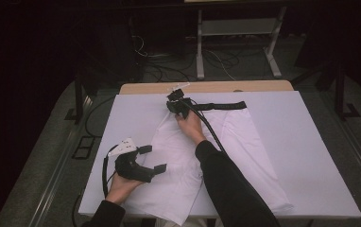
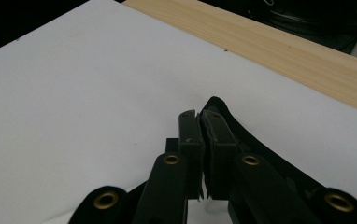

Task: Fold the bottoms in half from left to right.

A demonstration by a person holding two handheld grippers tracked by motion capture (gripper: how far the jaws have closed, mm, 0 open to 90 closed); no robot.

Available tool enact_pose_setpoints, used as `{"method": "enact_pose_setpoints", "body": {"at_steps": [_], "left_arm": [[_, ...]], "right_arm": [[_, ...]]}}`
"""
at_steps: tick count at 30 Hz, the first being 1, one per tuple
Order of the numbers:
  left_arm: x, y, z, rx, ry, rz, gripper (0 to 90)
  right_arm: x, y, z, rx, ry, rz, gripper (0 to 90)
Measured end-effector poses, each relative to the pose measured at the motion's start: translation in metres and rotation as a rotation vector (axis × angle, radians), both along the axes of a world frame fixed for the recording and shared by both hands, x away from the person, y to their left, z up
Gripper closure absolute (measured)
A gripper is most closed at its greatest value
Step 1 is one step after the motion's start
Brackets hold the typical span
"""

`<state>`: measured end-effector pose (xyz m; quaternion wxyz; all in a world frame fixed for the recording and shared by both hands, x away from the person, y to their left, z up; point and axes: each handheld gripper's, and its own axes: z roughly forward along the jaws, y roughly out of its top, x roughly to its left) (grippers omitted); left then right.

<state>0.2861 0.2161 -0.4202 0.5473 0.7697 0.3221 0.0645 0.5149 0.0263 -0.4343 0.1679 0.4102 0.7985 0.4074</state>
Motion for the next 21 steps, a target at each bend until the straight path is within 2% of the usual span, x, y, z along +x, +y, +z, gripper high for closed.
{"method": "enact_pose_setpoints", "body": {"at_steps": [2,3,4,6,7,12,14,21], "left_arm": [[-0.001,0.004,0.000,0.011,0.029,0.016,0.0],[-0.001,0.004,0.000,0.011,0.029,0.016,0.0],[-0.002,0.006,0.001,0.010,0.052,0.022,0.0],[-0.004,0.008,0.003,0.020,0.065,0.024,0.0],[-0.004,0.008,0.003,0.020,0.065,0.024,0.0],[-0.010,0.015,0.005,0.071,0.094,0.026,0.0],[-0.012,0.020,0.004,0.080,0.106,0.032,0.0],[-0.020,0.033,0.000,0.103,0.138,0.051,0.0]], "right_arm": [[-0.005,-0.003,0.001,0.013,-0.006,0.007,85.8],[-0.006,-0.004,0.002,0.014,-0.010,0.009,85.8],[-0.008,-0.006,0.003,0.019,-0.010,0.010,85.8],[-0.010,-0.008,0.004,0.031,-0.012,0.014,85.8],[-0.010,-0.008,0.004,0.031,-0.012,0.014,85.8],[-0.015,-0.014,0.007,0.053,-0.020,0.016,85.8],[-0.016,-0.018,0.008,0.084,-0.014,0.023,85.8],[-0.019,-0.022,0.008,0.093,-0.018,0.045,85.8]]}}
